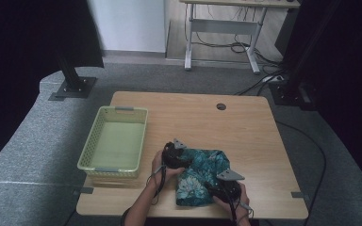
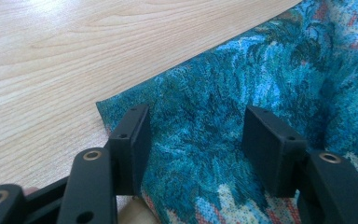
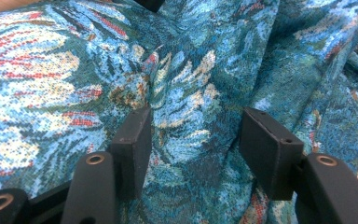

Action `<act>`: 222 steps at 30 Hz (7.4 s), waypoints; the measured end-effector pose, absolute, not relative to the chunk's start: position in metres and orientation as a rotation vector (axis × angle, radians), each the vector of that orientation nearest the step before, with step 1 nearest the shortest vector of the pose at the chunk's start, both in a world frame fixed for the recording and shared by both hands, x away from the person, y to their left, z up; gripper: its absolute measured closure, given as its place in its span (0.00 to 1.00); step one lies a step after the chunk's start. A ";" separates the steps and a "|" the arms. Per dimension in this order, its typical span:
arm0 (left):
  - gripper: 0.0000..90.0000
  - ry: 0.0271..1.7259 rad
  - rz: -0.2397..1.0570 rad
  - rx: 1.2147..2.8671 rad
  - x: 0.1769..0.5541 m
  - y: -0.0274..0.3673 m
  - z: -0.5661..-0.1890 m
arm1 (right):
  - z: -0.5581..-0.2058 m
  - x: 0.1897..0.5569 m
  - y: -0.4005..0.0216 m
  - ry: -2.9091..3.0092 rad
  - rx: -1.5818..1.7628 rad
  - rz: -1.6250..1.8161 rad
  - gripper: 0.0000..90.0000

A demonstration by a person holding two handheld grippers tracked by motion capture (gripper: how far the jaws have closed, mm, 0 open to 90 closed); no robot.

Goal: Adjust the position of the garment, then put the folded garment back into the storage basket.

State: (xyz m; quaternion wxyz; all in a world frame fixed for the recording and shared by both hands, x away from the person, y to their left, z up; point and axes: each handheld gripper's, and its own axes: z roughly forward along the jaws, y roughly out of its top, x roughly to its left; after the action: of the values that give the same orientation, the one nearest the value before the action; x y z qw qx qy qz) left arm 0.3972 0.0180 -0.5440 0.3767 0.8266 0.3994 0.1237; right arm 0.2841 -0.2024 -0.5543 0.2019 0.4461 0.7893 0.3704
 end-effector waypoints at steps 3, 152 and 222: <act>0.47 1.020 0.317 2.110 0.397 0.018 -0.545 | -0.555 0.284 -0.203 2.205 1.237 1.031 0.49; 0.43 1.049 0.176 2.004 0.393 -0.044 -0.541 | -0.540 0.234 -0.322 2.109 1.293 1.109 0.48; 0.91 0.853 0.251 2.006 0.383 -0.082 -0.533 | -0.540 0.234 -0.337 2.037 1.361 1.133 0.44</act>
State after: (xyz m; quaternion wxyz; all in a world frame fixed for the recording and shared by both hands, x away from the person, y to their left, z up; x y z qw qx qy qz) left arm 0.3832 -0.0820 -0.5330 0.4563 0.8134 0.3460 0.1019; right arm 0.2337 -0.3365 -0.5395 0.2196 0.4920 0.7362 0.4094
